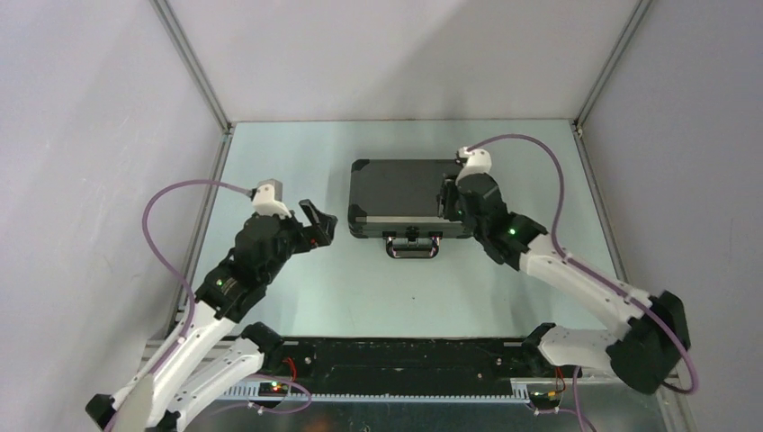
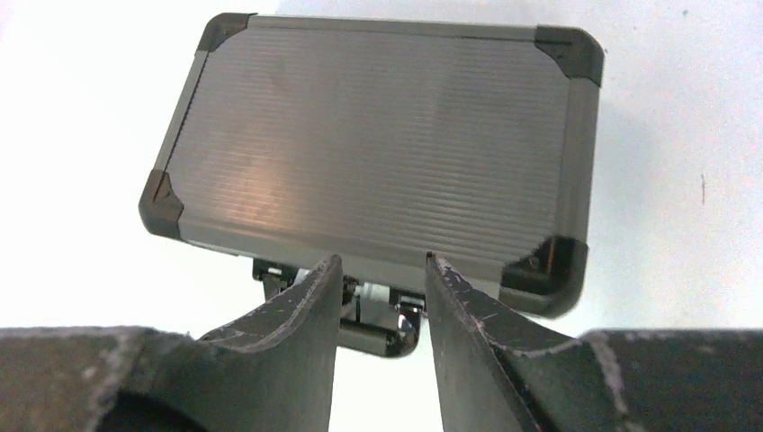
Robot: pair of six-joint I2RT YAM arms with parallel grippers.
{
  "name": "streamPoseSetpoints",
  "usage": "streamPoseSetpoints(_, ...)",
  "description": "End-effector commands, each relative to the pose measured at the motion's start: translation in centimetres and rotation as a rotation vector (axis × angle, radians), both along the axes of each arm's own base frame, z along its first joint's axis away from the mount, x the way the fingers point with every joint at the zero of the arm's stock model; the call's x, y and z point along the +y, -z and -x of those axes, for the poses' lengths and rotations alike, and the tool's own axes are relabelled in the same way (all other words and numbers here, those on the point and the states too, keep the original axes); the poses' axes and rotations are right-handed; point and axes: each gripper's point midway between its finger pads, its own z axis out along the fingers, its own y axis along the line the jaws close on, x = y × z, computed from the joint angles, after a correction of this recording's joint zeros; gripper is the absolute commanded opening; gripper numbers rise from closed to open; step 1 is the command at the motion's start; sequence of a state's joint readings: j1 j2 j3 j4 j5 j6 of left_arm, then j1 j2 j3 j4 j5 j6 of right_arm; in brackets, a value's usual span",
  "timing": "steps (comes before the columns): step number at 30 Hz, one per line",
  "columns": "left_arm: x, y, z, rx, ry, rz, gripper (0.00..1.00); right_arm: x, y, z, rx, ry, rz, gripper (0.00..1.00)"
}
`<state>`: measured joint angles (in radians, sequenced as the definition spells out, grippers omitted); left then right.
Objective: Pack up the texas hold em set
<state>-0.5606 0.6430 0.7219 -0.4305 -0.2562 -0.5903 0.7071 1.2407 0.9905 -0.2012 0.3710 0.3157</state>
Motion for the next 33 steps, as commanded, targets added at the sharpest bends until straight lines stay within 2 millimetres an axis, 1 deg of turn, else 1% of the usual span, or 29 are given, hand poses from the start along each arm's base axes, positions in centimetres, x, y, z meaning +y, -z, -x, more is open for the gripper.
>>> streamPoseSetpoints(1, -0.7, -1.4, -1.1, -0.015, -0.001, -0.042, 0.98, -1.8, -0.1, 2.4, 0.017, 0.052, -0.095, 0.44)
streamPoseSetpoints(4, -1.4, -2.2, -2.1, -0.009, 0.0, -0.052, 0.98, -3.3, 0.6, 4.4, 0.043, 0.084, -0.151, 0.43)
streamPoseSetpoints(5, -1.7, -1.9, -2.5, 0.002, 0.003, -0.063, 0.98, -3.5, 1.1, 5.0, 0.067, 0.095, -0.164, 0.43)
streamPoseSetpoints(6, -2.1, -2.5, -2.8, -0.007, 0.016, -0.065, 0.98, -3.9, 1.7, 5.8, 0.082, 0.091, -0.168, 0.43)
streamPoseSetpoints(7, -2.5, -2.2, -3.3, 0.003, 0.023, -0.077, 1.0, -4.1, 1.9, 6.3, 0.093, 0.097, -0.185, 0.43)
streamPoseSetpoints(8, -2.9, -2.5, -3.5, -0.003, 0.041, -0.083, 0.98, -4.3, 2.6, 7.1, 0.108, 0.089, -0.188, 0.43)
streamPoseSetpoints(9, -3.4, -2.0, -3.9, 0.012, 0.053, -0.095, 0.97, -4.4, 2.8, 7.5, 0.117, 0.092, -0.204, 0.43)
streamPoseSetpoints(10, -3.6, -2.2, -4.2, 0.009, 0.06, -0.101, 0.96, -4.5, 3.4, 8.2, 0.124, 0.083, -0.212, 0.42)
streamPoseSetpoints(11, -4.1, -1.8, -4.6, 0.021, 0.074, -0.108, 0.95, -4.6, 3.3, 8.6, 0.12, 0.081, -0.234, 0.42)
streamPoseSetpoints(12, -4.5, -2.1, -4.8, 0.016, 0.085, -0.113, 0.94, -4.6, 4.1, 9.1, 0.129, 0.077, -0.233, 0.42)
streamPoseSetpoints(13, -5.0, -1.9, -5.3, 0.02, 0.1, -0.116, 0.92, -4.7, 4.1, 9.3, 0.126, 0.081, -0.25, 0.42)
streamPoseSetpoints(14, -5.4, -2.3, -5.5, 0.011, 0.116, -0.124, 0.92, -4.8, 5.0, 9.6, 0.136, 0.083, -0.246, 0.42)
streamPoseSetpoints(15, -6.0, -1.7, -6.0, 0.026, 0.134, -0.138, 0.92, -4.8, 5.0, 9.8, 0.134, 0.083, -0.265, 0.42)
streamPoseSetpoints(16, -6.4, -2.1, -6.3, 0.016, 0.147, -0.149, 0.92, -4.6, 5.6, 10.1, 0.141, 0.074, -0.269, 0.42)
streamPoseSetpoints(18, -7.5, -1.1, -7.2, 0.041, 0.172, -0.185, 0.91, -4.4, 6.2, 10.3, 0.146, 0.065, -0.279, 0.42)
streamPoseSetpoints(19, -7.9, -1.2, -7.6, 0.033, 0.181, -0.189, 0.9, -4.4, 6.7, 10.4, 0.153, 0.063, -0.276, 0.42)
streamPoseSetpoints(20, -8.5, -0.4, -7.9, 0.05, 0.192, -0.204, 0.9, -4.2, 6.7, 10.3, 0.15, 0.058, -0.282, 0.42)
streamPoseSetpoints(21, -9.0, -0.6, -8.2, 0.038, 0.203, -0.205, 0.9, -4.1, 7.1, 10.4, 0.156, 0.054, -0.272, 0.42)
streamPoseSetpoints(22, -9.5, 0.2, -8.5, 0.051, 0.213, -0.216, 0.9, -3.9, 7.0, 10.3, 0.15, 0.044, -0.276, 0.42)
streamPoseSetpoints(23, -10.0, 0.0, -8.9, 0.039, 0.219, -0.215, 0.89, -3.8, 7.4, 10.2, 0.156, 0.041, -0.27, 0.42)
streamPoseSetpoints(24, -10.6, 0.7, -9.4, 0.05, 0.228, -0.223, 0.89, -3.4, 7.3, 10.2, 0.151, 0.024, -0.28, 0.42)
streamPoseSetpoints(25, -11.0, 0.7, -9.7, 0.046, 0.238, -0.224, 0.89, -3.1, 7.7, 10.1, 0.159, 0.014, -0.274, 0.42)
streamPoseSetpoints(26, -11.6, 1.6, -10.2, 0.061, 0.249, -0.233, 0.89, -2.5, 7.5, 10.1, 0.153, -0.017, -0.279, 0.42)
streamPoseSetpoints(27, -11.9, 1.7, -10.5, 0.059, 0.256, -0.241, 0.89, -2.1, 7.8, 10.1, 0.164, -0.035, -0.273, 0.42)
streamPoseSetpoints(29, -12.6, 2.7, -11.3, 0.07, 0.272, -0.259, 0.88, -1.3, 7.7, 9.8, 0.154, -0.068, -0.275, 0.42)
streamPoseSetpoints(30, -13.0, 3.6, -11.7, 0.086, 0.28, -0.27, 0.87, -1.2, 8.0, 9.6, 0.156, -0.075, -0.26, 0.41)
streamPoseSetpoints(31, -13.2, 3.5, -12.1, 0.079, 0.284, -0.277, 0.87, -1.1, 7.7, 9.2, 0.144, -0.076, -0.269, 0.41)
streamPoseSetpoints(32, -13.4, 4.3, -12.5, 0.091, 0.283, -0.29, 0.87, -1.1, 8.1, 9.0, 0.15, -0.073, -0.262, 0.4)
streamPoseSetpoints(33, -13.5, 3.8, -13.0, 0.077, 0.28, -0.294, 0.87, -1.2, 8.0, 8.5, 0.149, -0.066, -0.272, 0.4)
